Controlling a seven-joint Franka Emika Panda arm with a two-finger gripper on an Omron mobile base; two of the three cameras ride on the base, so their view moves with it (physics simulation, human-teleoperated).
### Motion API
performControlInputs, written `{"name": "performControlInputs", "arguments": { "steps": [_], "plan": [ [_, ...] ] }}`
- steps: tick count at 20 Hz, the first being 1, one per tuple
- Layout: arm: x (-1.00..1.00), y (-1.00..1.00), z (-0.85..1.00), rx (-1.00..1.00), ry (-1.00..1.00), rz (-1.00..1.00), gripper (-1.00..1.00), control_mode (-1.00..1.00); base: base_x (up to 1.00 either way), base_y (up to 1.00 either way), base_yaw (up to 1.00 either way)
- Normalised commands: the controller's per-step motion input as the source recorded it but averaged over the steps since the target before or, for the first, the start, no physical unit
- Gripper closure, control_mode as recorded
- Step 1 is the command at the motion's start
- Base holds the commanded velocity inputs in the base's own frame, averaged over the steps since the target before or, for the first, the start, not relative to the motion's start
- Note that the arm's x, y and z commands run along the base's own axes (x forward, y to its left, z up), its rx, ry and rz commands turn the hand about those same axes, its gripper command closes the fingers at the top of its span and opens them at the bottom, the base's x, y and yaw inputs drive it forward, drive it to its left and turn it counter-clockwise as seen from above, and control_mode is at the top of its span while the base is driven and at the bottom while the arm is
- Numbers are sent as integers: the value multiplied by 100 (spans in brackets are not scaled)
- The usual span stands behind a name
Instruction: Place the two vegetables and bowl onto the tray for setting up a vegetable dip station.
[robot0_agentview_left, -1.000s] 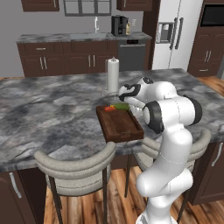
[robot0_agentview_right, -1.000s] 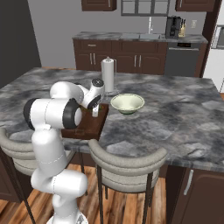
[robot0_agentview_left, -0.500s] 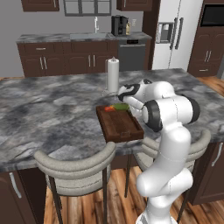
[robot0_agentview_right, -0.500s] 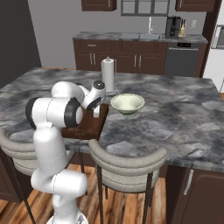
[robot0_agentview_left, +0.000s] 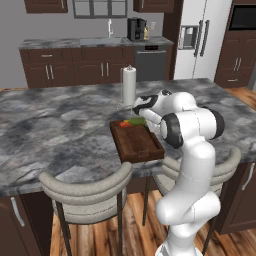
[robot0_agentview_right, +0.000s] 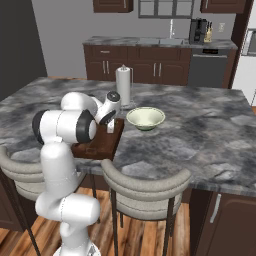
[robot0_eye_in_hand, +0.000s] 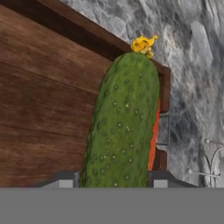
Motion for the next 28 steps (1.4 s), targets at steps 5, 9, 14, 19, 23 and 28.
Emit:
{"name": "performControlInputs", "arguments": {
  "steps": [5, 9, 14, 19, 23, 28],
  "plan": [
    [22, 5, -5, 0, 0, 0, 100, -100, 0, 0, 0],
    [20, 1, -12, 0, -1, 0, 100, -100, 0, 0, 0],
    [17, 0, -18, 0, -2, 0, 100, -100, 0, 0, 0],
    [18, 0, -24, 0, -1, 0, 100, -100, 0, 0, 0],
    [15, 0, -16, 0, 0, 0, 100, -100, 0, 0, 0],
    [20, 6, -7, 0, 0, 0, 100, -100, 0, 0, 0]
  ]
}}
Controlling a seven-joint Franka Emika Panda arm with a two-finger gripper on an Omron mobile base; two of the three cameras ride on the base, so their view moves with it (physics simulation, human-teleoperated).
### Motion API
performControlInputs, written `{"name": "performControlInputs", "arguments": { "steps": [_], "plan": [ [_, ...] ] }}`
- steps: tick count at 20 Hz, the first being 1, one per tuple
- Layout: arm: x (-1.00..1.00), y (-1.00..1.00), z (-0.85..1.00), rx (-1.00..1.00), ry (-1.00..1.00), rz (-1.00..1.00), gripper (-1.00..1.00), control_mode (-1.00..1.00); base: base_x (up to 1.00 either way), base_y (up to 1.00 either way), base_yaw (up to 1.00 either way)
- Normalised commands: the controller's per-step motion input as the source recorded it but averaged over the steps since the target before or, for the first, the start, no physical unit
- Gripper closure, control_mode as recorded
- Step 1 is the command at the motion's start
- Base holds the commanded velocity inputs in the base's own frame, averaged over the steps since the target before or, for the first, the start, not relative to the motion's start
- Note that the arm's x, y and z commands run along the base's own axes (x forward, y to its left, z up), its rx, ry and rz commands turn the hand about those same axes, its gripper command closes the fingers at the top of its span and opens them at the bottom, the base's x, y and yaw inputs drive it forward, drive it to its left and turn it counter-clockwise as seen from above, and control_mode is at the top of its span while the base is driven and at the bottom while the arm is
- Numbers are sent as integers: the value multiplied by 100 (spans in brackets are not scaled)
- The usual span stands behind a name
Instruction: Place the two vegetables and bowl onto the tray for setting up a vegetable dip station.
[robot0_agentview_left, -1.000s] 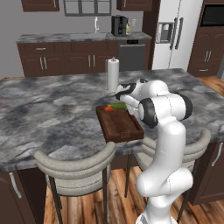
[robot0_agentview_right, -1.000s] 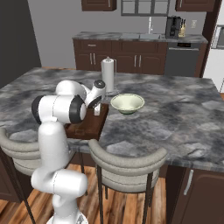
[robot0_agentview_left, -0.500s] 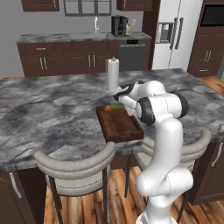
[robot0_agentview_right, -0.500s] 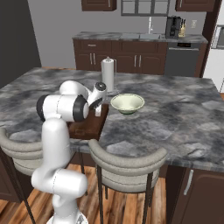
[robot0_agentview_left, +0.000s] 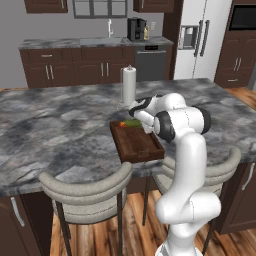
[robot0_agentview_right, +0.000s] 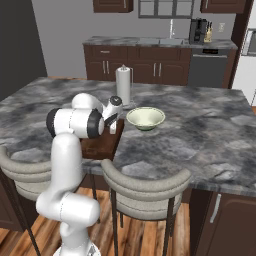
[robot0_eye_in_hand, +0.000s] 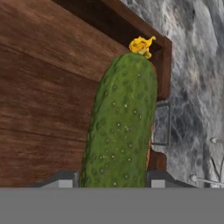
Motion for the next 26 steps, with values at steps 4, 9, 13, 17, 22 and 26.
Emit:
{"name": "performControlInputs", "arguments": {
  "steps": [4, 9, 13, 17, 22, 26],
  "plan": [
    [18, 9, -1, 0, 0, 0, 100, -100, 0, 0, 0],
    [11, 10, -2, 0, 0, 0, 100, -100, 0, 0, 0],
    [2, 3, -8, 0, 0, 0, 100, -100, 0, 0, 0],
    [5, 3, -13, 0, 0, 0, 100, -100, 0, 0, 0],
    [10, 2, -12, 0, 0, 0, 100, -100, 0, 0, 0],
    [1, 0, -8, 0, 0, 1, 100, -100, 0, 0, 0]
  ]
}}
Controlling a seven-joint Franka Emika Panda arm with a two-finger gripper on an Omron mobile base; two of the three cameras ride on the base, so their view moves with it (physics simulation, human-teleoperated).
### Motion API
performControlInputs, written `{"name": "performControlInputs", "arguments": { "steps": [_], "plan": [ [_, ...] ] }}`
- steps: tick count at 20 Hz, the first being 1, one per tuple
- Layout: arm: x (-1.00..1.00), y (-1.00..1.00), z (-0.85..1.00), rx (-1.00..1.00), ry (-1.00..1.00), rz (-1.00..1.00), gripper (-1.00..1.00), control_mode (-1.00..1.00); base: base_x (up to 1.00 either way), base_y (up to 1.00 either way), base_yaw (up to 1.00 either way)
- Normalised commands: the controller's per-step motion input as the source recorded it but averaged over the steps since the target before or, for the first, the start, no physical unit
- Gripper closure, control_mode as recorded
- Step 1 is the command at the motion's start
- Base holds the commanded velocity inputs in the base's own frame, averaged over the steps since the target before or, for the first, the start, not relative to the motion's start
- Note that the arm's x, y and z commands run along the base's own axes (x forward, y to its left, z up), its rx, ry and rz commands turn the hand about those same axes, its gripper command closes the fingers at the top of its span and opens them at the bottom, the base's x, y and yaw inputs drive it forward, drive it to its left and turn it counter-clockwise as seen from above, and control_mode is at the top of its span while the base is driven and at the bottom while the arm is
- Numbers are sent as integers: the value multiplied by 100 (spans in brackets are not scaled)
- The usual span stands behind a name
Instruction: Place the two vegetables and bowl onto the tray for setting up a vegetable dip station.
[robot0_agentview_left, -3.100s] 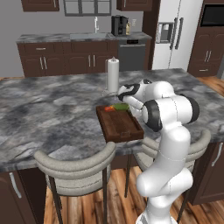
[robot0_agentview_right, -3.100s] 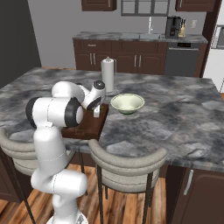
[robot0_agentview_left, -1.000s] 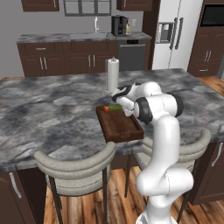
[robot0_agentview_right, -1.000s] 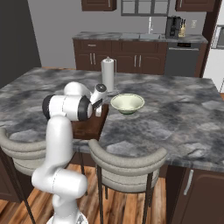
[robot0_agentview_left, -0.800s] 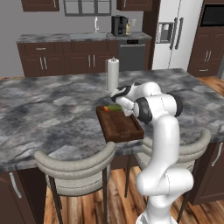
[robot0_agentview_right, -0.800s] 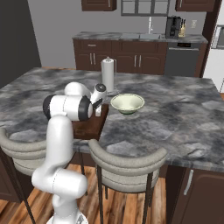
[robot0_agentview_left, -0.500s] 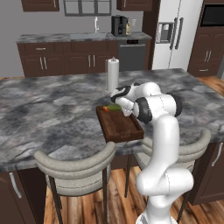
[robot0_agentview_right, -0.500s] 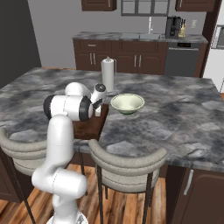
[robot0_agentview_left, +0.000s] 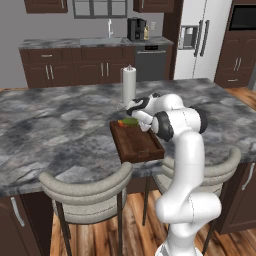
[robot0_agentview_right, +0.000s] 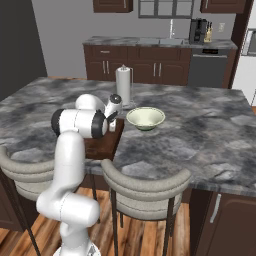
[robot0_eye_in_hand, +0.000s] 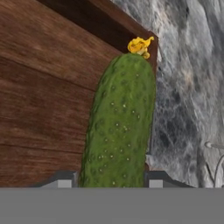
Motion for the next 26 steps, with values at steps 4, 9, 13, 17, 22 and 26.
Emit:
{"name": "performControlInputs", "arguments": {
  "steps": [4, 9, 13, 17, 22, 26],
  "plan": [
    [0, 1, 0, 0, 0, 0, -100, -100, 0, 0, 0],
    [0, 0, 0, 0, 0, 0, -100, -100, 0, 0, 0],
    [0, 0, 0, 0, 0, 0, -100, -100, 0, 0, 0],
    [0, 0, 5, 0, 0, 0, -100, -100, 0, 0, 0],
    [-1, 0, 23, -1, 0, 0, -100, -100, 0, 0, 0],
    [-18, 0, 34, -2, 5, 0, -100, -100, 0, 0, 0]
  ]
}}
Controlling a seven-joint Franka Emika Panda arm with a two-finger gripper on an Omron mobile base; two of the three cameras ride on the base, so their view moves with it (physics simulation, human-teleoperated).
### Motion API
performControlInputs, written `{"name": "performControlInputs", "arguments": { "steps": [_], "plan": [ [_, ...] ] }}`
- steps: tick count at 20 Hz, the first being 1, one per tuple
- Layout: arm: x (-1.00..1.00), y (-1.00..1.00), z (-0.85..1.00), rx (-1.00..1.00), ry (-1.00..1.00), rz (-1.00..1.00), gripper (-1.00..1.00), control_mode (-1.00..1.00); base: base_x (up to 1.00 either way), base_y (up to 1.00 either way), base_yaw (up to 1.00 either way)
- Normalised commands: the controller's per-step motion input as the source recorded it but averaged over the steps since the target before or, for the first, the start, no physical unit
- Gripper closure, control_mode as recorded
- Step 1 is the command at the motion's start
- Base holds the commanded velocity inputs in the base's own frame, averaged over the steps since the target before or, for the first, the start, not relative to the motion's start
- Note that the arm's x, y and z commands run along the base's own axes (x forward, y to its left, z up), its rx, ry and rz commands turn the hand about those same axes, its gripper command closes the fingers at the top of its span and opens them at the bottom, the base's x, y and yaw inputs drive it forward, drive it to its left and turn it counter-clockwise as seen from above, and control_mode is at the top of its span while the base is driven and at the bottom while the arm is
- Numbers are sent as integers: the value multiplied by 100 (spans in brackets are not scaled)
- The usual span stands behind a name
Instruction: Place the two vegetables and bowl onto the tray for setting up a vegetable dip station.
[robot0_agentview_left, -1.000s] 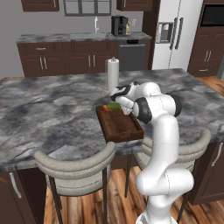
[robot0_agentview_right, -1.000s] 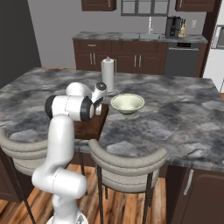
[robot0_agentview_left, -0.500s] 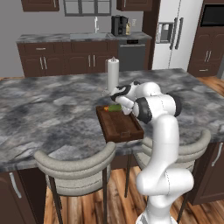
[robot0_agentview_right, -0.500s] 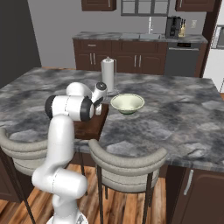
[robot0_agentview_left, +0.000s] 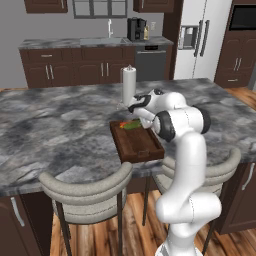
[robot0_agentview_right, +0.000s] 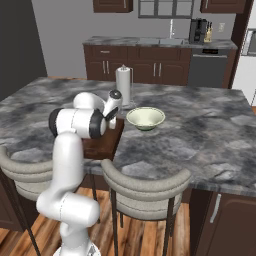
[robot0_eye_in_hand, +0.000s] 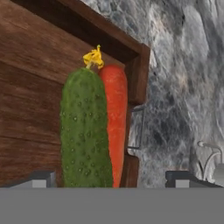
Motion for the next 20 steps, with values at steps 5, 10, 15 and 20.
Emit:
{"name": "performControlInputs", "arguments": {
  "steps": [5, 10, 15, 20],
  "plan": [
    [-21, 0, 33, -1, 6, 0, -100, -100, 0, 0, 0],
    [-33, -6, 47, 0, 4, -5, -100, -100, 0, 0, 0],
    [-48, -11, 36, 0, 0, -9, -100, -100, 0, 0, 0],
    [-68, -11, 3, -4, -4, -16, -100, -100, 0, 0, 0]
  ]
}}
